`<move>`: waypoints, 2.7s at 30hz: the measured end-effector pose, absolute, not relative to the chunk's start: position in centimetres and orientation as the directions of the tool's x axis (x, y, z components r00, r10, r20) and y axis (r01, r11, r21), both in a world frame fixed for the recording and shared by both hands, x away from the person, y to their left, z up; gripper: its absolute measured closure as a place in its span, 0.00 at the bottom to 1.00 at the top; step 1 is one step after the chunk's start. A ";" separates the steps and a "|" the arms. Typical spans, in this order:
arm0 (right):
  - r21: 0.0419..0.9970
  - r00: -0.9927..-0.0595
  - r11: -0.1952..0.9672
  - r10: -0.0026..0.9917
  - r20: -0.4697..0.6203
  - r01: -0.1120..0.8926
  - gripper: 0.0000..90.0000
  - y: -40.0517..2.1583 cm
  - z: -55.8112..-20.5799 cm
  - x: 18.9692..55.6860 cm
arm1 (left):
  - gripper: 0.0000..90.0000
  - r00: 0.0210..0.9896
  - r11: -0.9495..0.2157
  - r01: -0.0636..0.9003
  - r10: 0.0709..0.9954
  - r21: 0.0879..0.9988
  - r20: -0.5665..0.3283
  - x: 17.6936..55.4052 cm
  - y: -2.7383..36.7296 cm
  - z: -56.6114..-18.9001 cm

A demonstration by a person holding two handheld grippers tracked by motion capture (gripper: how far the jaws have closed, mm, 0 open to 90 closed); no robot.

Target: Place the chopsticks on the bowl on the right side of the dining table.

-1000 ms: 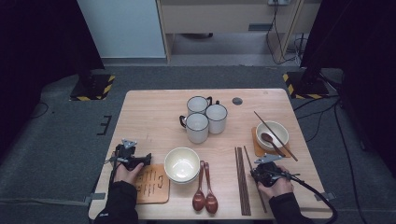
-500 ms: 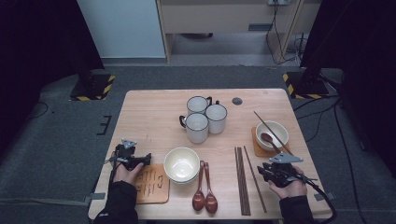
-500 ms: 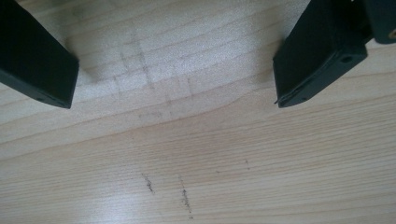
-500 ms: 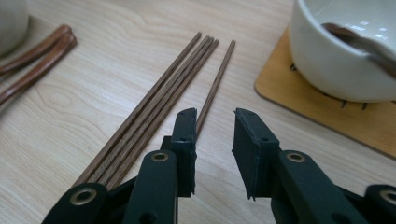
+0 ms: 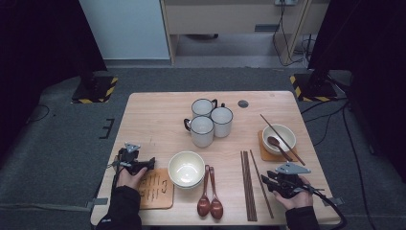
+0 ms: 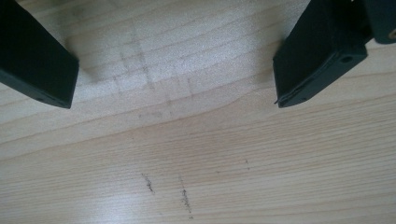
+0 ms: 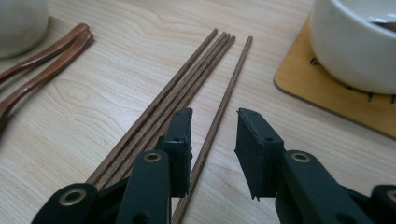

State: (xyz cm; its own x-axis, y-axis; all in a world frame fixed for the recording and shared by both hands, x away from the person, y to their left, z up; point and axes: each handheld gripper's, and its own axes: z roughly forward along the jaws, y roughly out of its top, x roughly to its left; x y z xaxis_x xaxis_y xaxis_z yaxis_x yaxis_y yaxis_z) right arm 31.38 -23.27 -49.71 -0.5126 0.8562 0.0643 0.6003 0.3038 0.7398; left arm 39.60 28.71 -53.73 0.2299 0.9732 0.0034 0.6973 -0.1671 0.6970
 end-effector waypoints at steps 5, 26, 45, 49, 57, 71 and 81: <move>0.716 -0.521 0.331 0.852 0.054 0.615 0.74 -22.7 -50.5 31.5 | 0.00 0.230 -0.167 0.697 0.973 0.697 0.003 39.6 28.7 -53.7; 0.644 -0.538 0.385 0.841 0.050 0.661 0.89 -22.0 -51.9 32.6 | 0.00 0.231 -0.168 0.698 0.973 0.696 0.004 39.6 28.7 -53.7; 0.613 -0.514 0.417 0.858 -0.020 0.671 0.95 -22.9 -51.6 33.8 | 0.00 0.231 -0.168 0.698 0.973 0.696 0.004 39.6 28.7 -53.7; 0.626 -0.525 0.413 0.851 -0.008 0.661 0.94 -23.2 -51.7 34.2 | 0.00 0.231 -0.168 0.698 0.973 0.696 0.004 39.6 28.7 -53.7; 0.644 -0.522 0.395 0.853 0.007 0.655 0.89 -23.6 -51.9 34.1 | 0.00 0.231 -0.168 0.698 0.973 0.696 0.004 39.6 28.7 -53.7; 0.648 -0.502 0.350 0.863 0.058 0.676 0.90 -24.8 -51.8 32.6 | 0.00 0.231 -0.168 0.698 0.973 0.696 0.004 39.6 28.7 -53.7; 0.638 -0.492 0.348 0.869 0.056 0.687 0.94 -24.7 -51.9 32.7 | 0.00 0.231 -0.168 0.698 0.973 0.696 0.004 39.6 28.7 -53.7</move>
